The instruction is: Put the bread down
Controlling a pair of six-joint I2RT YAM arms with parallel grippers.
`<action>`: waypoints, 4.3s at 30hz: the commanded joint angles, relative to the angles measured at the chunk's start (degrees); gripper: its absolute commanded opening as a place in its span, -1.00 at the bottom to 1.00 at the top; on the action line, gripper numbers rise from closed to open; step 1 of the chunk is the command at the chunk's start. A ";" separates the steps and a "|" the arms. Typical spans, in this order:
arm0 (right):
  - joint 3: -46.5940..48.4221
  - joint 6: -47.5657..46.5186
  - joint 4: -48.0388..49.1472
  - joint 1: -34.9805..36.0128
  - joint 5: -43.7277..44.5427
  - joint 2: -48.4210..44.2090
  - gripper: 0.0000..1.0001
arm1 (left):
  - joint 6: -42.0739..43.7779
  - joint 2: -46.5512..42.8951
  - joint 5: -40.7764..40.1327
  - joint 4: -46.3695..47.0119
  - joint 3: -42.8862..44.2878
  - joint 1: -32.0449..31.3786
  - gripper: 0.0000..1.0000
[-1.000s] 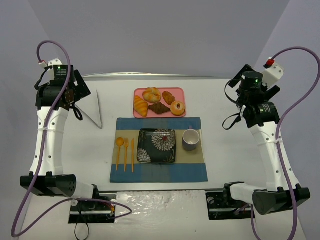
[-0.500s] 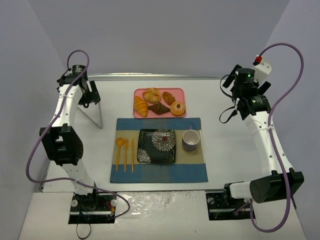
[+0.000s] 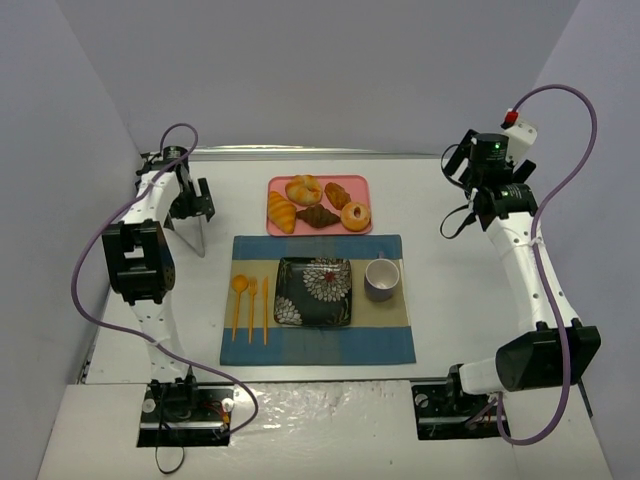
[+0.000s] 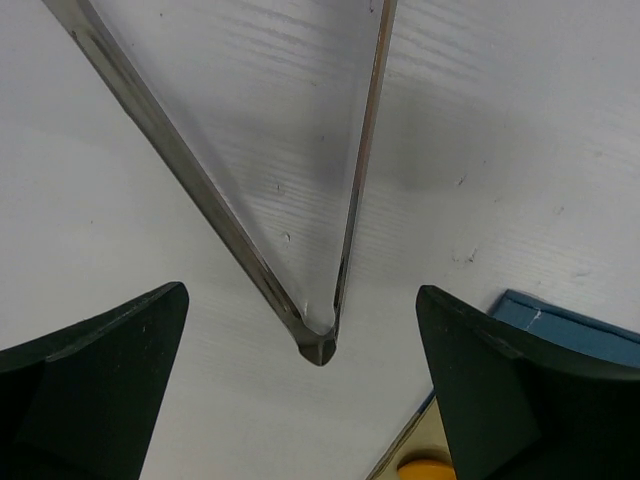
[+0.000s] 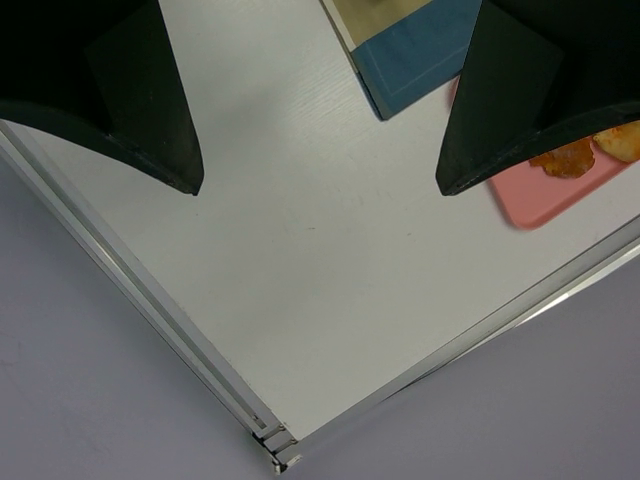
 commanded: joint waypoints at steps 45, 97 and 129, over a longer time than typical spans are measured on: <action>1.49 0.17 5.99 -2.77 -12.39 -1.14 1.00 | 1.18 11.31 1.23 11.84 5.52 4.11 0.91; -4.48 -1.32 7.00 -3.03 -14.00 -4.71 1.00 | -6.10 -31.34 24.54 4.58 -10.69 -25.28 -0.15; -4.77 -1.52 7.29 -3.50 -13.58 -3.89 1.00 | 5.89 1.23 20.04 -7.13 24.74 -36.74 -0.11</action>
